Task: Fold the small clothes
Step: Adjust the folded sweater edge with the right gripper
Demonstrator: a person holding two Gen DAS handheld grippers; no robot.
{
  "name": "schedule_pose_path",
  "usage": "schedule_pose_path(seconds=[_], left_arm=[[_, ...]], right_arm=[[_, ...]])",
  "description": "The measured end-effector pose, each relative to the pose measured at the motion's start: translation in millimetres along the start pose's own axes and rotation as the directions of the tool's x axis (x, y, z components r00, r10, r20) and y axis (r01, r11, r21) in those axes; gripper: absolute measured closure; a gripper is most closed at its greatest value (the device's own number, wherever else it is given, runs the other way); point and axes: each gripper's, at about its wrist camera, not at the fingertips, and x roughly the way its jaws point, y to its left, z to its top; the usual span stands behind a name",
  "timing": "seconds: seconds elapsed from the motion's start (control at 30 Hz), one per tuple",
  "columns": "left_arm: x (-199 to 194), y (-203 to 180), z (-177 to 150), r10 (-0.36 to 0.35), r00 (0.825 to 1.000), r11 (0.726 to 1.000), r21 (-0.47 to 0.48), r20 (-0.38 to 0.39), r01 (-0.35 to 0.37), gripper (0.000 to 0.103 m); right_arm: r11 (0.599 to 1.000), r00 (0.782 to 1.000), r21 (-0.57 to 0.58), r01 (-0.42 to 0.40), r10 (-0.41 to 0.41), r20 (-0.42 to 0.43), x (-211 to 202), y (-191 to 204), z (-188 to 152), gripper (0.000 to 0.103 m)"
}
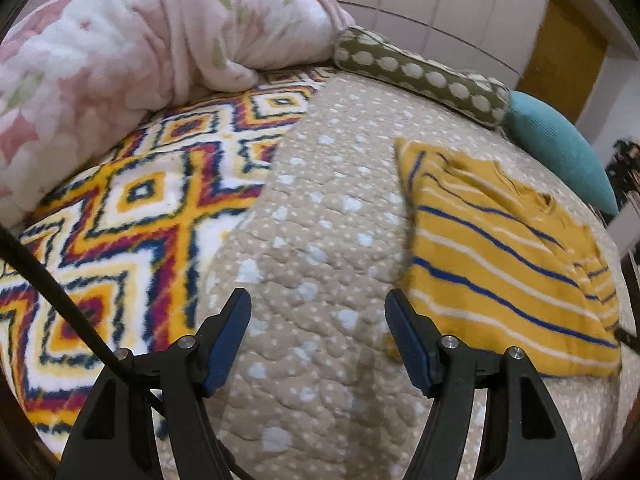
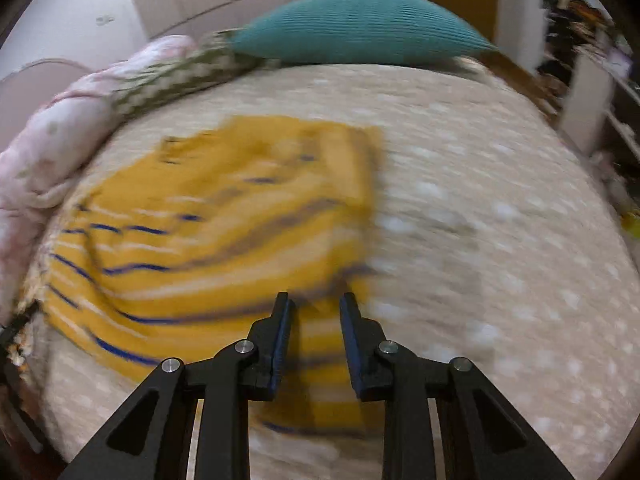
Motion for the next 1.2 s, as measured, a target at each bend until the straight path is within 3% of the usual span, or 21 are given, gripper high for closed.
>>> schedule_pose_path(seconds=[0.03,0.17,0.3,0.53,0.6,0.7,0.77,0.8,0.87,0.93,0.97,1.1,1.2], left_arm=[[-2,3,1,0.002,1.000,1.000,-0.013,0.008,-0.002,0.034],[-10,21,6,0.020,0.999,0.997,-0.070,0.047,-0.017,0.034],[-13,39,10,0.029,0.998,0.990,-0.136,0.051,-0.022,0.034],[-18,64,12,0.051,0.997,0.982,-0.185,0.054,-0.040,0.034],[-21,67,13,0.069,0.995,0.982,-0.181,0.065,-0.056,0.034],[-24,71,15,0.068,0.995,0.981,-0.188,0.076,-0.053,0.034],[-25,74,14,0.052,0.996,0.978,-0.205,0.077,-0.035,0.034],[-26,74,14,0.042,0.996,0.978,-0.208,0.078,-0.025,0.034],[-26,69,13,0.024,0.996,0.980,-0.198,0.083,-0.008,0.034],[-27,59,12,0.008,0.996,0.983,-0.182,0.091,0.009,0.034],[-26,53,12,-0.005,0.996,0.986,-0.168,0.094,0.021,0.034],[-16,20,10,-0.054,0.996,0.995,-0.083,0.075,0.060,0.034],[-1,1,5,-0.111,0.994,0.993,-0.033,0.017,0.111,0.034]], right_arm=[[0.999,0.999,-0.002,0.035,-0.035,0.009,-5,-6,-2,0.070],[0.998,0.997,-0.056,-0.001,0.005,0.074,-34,10,-5,0.069],[0.964,0.982,-0.233,-0.128,0.157,0.107,-54,86,-8,0.069],[0.825,0.951,-0.498,-0.266,0.308,0.003,-28,245,-40,0.071],[0.802,0.936,-0.504,-0.321,0.350,-0.040,-16,278,-37,0.086],[0.799,0.921,-0.471,-0.374,0.380,-0.087,5,312,-30,0.087],[0.798,0.906,-0.429,-0.422,0.384,-0.177,31,330,-27,0.087],[0.792,0.886,-0.397,-0.463,0.394,-0.246,46,336,-28,0.086],[0.783,0.867,-0.377,-0.495,0.417,-0.271,50,336,-26,0.086],[0.759,0.832,-0.346,-0.551,0.473,-0.289,41,328,-13,0.086],[0.763,0.835,-0.340,-0.549,0.486,-0.259,35,322,-4,0.086],[0.832,0.908,-0.367,-0.417,0.399,-0.127,26,301,37,0.086],[0.850,0.938,-0.397,-0.346,0.317,-0.140,47,315,56,0.086]])
